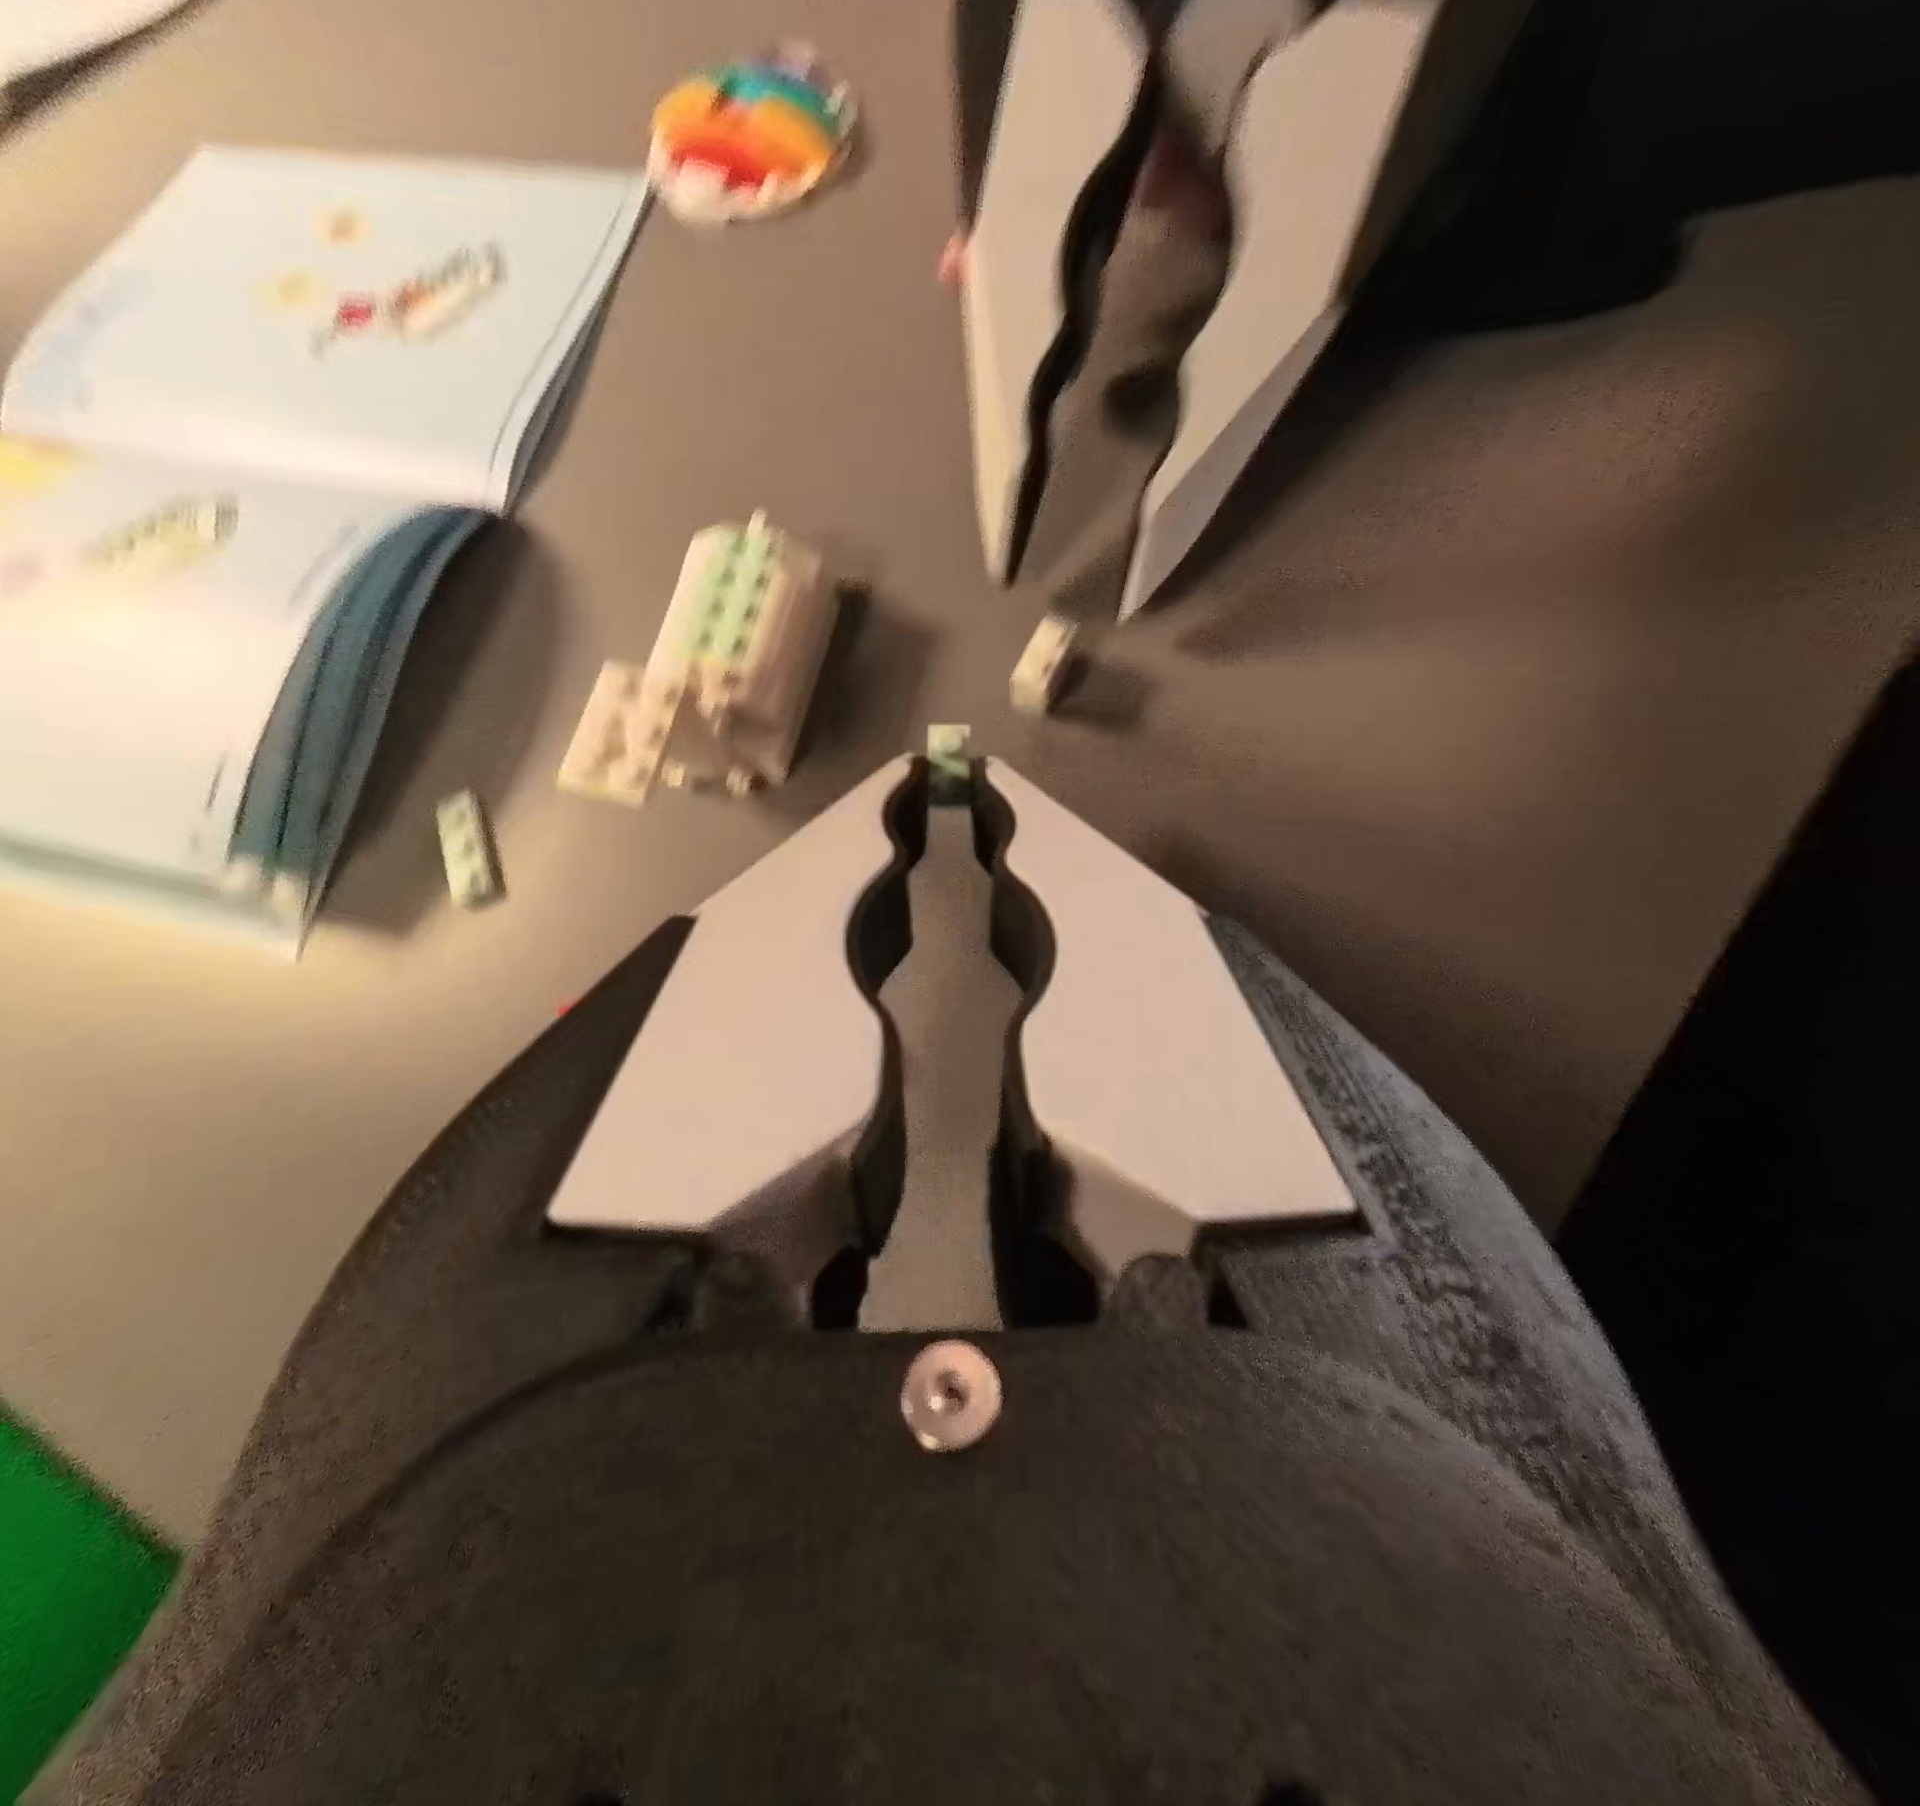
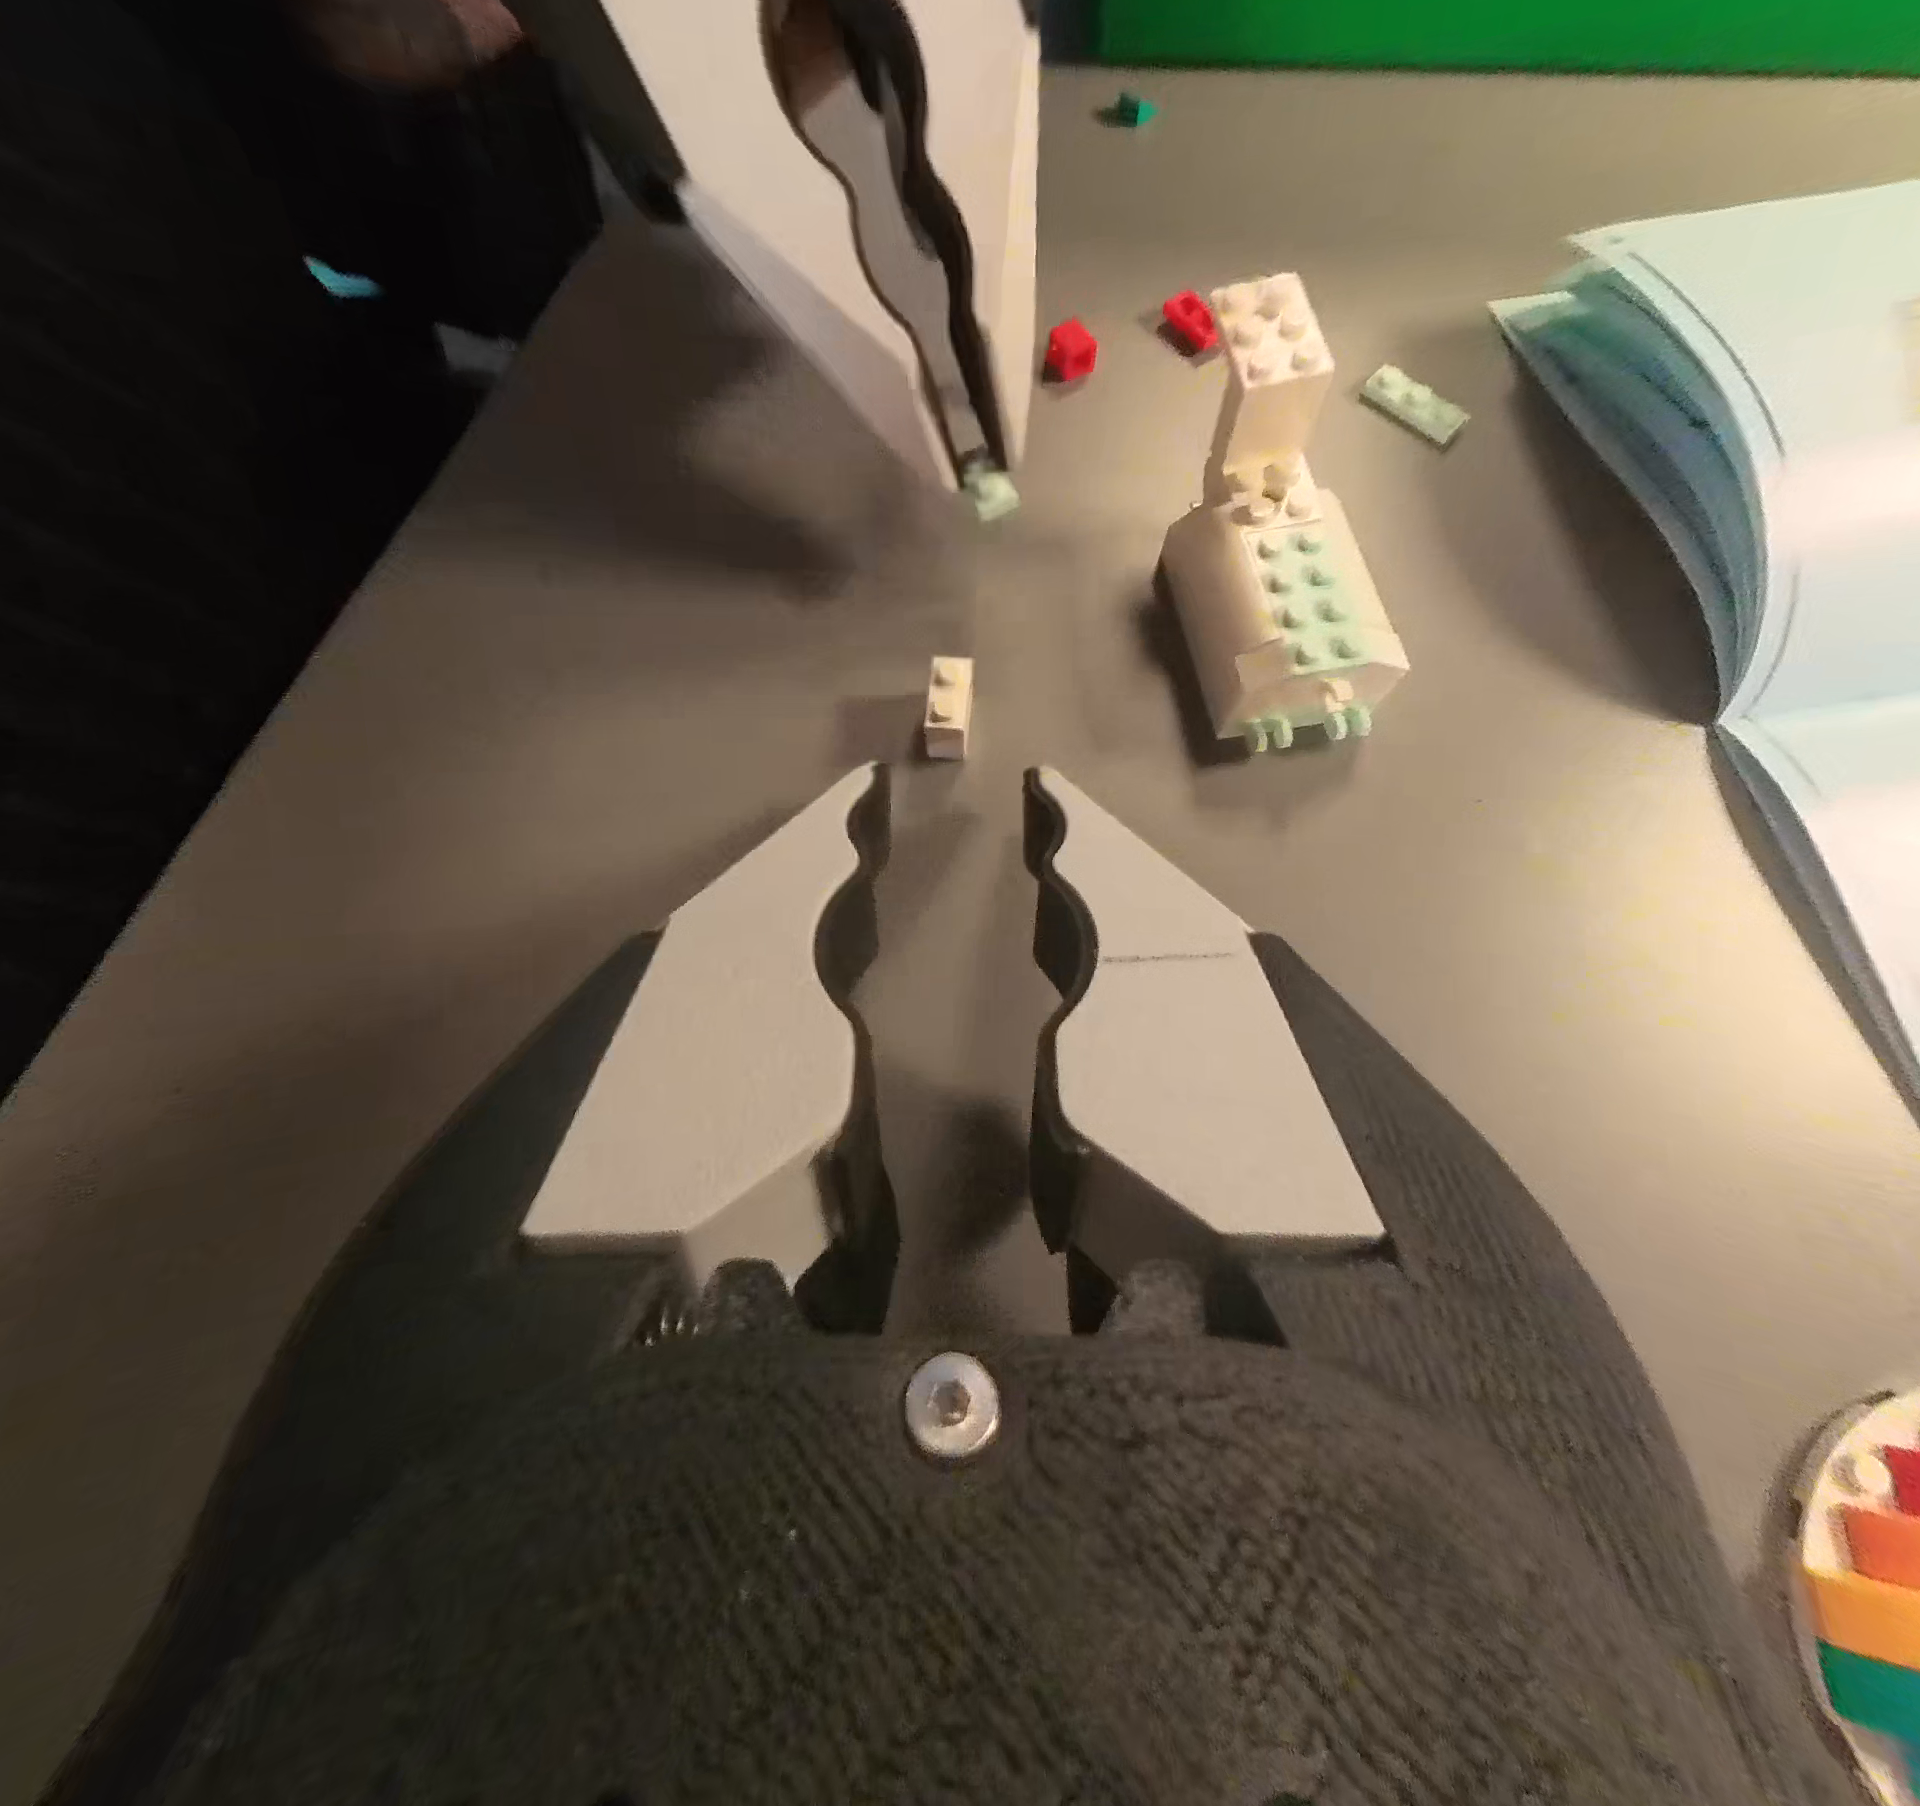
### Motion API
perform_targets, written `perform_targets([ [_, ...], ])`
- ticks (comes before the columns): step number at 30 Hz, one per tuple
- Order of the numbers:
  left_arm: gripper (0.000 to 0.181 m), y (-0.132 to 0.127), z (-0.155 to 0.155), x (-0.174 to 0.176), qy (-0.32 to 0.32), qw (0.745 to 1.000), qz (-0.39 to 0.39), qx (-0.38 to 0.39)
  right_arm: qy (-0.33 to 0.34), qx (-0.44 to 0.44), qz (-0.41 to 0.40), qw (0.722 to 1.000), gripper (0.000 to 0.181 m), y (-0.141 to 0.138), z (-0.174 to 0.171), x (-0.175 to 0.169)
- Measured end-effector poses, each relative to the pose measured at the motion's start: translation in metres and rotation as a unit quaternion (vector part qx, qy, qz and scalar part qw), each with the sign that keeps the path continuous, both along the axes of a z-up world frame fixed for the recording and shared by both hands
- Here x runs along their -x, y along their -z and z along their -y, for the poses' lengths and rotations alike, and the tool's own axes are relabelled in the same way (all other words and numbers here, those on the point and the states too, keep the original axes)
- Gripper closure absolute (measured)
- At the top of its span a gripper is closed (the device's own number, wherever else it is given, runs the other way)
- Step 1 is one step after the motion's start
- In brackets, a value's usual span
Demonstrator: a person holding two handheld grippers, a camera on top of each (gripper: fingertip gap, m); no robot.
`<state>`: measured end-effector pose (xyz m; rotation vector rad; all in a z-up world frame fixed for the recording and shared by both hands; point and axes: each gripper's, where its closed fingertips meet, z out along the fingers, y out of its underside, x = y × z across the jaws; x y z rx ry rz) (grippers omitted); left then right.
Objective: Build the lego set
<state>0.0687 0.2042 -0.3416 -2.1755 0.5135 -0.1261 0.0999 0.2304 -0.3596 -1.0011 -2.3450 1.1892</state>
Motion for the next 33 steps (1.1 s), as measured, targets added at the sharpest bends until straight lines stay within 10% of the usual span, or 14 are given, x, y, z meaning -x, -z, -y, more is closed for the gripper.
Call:
perform_targets([
  [11, 0.175, 0.002, -0.018, -0.034, 0.196, 0.98, 0.004, 0.029, 0.027, -0.019, 0.015, 0.999, 0.162, 0.007, 0.006, 0.006],
  [33, 0.174, 0.013, -0.019, -0.03, 0.202, 0.977, -0.02, 0.065, 0.019, -0.033, 0.004, 0.999, 0.172, 0.006, 0.011, 0.008],
])
